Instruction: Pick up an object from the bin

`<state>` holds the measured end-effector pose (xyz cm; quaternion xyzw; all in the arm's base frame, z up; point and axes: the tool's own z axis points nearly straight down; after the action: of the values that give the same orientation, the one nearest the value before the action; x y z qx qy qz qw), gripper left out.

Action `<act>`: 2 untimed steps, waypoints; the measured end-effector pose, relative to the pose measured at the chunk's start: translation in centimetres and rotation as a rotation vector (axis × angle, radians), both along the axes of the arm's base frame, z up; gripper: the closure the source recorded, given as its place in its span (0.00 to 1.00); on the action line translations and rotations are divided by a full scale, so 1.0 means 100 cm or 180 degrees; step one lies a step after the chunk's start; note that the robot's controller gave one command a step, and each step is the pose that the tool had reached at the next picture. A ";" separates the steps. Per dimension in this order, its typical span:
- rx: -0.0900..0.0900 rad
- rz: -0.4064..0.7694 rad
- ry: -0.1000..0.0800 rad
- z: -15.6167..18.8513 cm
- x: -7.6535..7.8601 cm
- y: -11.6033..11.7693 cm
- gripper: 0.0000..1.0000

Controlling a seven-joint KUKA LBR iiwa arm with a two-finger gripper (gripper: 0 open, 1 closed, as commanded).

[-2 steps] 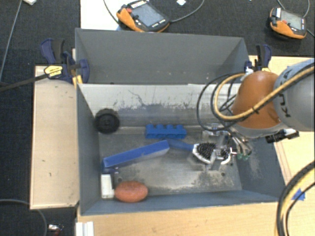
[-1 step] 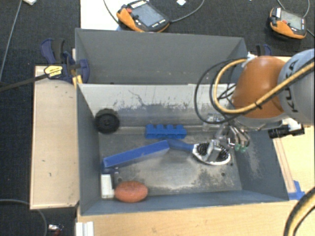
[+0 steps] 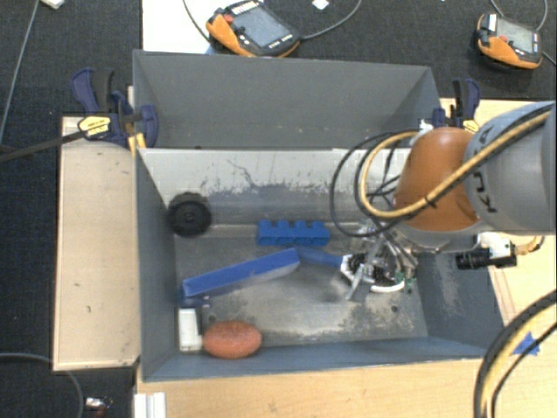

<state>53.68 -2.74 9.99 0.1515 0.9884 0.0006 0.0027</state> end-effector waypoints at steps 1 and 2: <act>-0.0015 0.0048 -0.0065 -0.030 -0.009 -0.022 0.00; -0.0008 0.0032 -0.0052 -0.030 -0.005 -0.029 1.00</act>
Offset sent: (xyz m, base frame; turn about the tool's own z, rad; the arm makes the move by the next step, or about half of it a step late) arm -0.0051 -0.0285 -0.0299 -0.0113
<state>53.20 -5.63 6.98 0.1465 0.9891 0.0006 0.0109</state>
